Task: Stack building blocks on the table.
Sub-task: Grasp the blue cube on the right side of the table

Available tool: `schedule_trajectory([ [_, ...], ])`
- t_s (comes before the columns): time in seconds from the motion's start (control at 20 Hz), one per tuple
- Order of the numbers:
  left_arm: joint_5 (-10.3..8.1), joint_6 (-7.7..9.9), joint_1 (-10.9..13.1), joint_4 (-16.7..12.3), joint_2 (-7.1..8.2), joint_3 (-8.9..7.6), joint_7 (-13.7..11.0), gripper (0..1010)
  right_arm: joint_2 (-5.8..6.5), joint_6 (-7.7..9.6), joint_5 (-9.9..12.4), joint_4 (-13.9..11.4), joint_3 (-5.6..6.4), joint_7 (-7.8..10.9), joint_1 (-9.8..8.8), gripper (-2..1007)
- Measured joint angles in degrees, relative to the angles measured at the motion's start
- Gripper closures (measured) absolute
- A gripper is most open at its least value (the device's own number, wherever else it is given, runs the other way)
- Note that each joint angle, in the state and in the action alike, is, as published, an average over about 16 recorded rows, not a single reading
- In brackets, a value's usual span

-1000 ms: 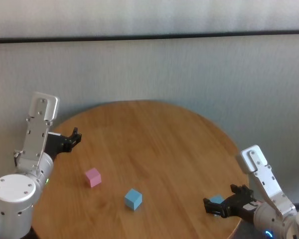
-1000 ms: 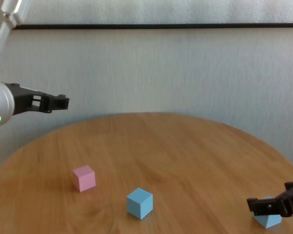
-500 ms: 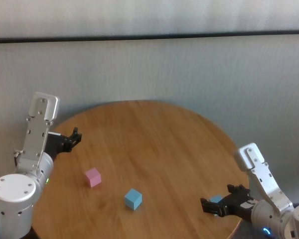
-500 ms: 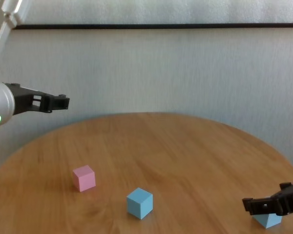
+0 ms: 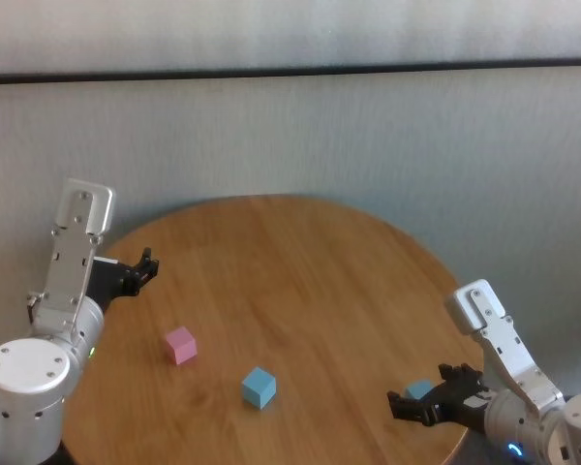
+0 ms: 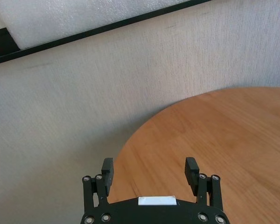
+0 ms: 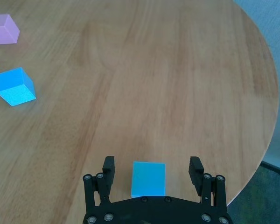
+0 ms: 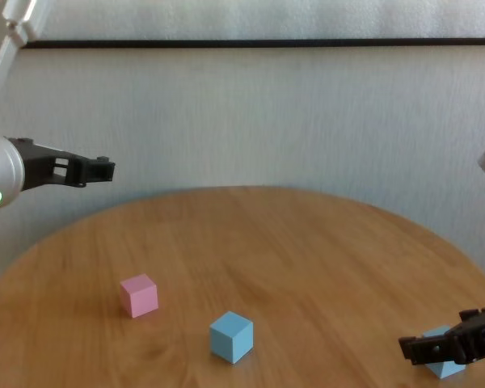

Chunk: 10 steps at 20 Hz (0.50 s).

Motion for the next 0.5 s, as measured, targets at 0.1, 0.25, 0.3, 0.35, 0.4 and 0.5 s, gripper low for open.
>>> schedule_trajectory([
  [0.1, 0.0, 0.0, 0.0, 0.0, 0.0, 0.0, 0.0, 10, -0.18, 0.29, -0.2, 0.1, 0.05, 0.16, 0.11, 1],
  [0.25, 0.0, 0.0, 0.0, 0.0, 0.0, 0.0, 0.0, 10, -0.43, 0.61, -0.5, 0.3, 0.14, 0.33, 0.23, 1],
  [0.3, 0.0, 0.0, 0.0, 0.0, 0.0, 0.0, 0.0, 10, -0.5, 0.67, -0.6, 0.4, 0.17, 0.38, 0.26, 0],
  [0.35, 0.0, 0.0, 0.0, 0.0, 0.0, 0.0, 0.0, 10, -0.57, 0.72, -0.7, 0.4, 0.21, 0.43, 0.28, 0],
  [0.4, 0.0, 0.0, 0.0, 0.0, 0.0, 0.0, 0.0, 10, -0.63, 0.76, -0.8, 0.5, 0.24, 0.46, 0.31, 0],
  [0.5, 0.0, 0.0, 0.0, 0.0, 0.0, 0.0, 0.0, 10, -0.71, 0.76, -0.8, 0.6, 0.29, 0.53, 0.33, 1],
])
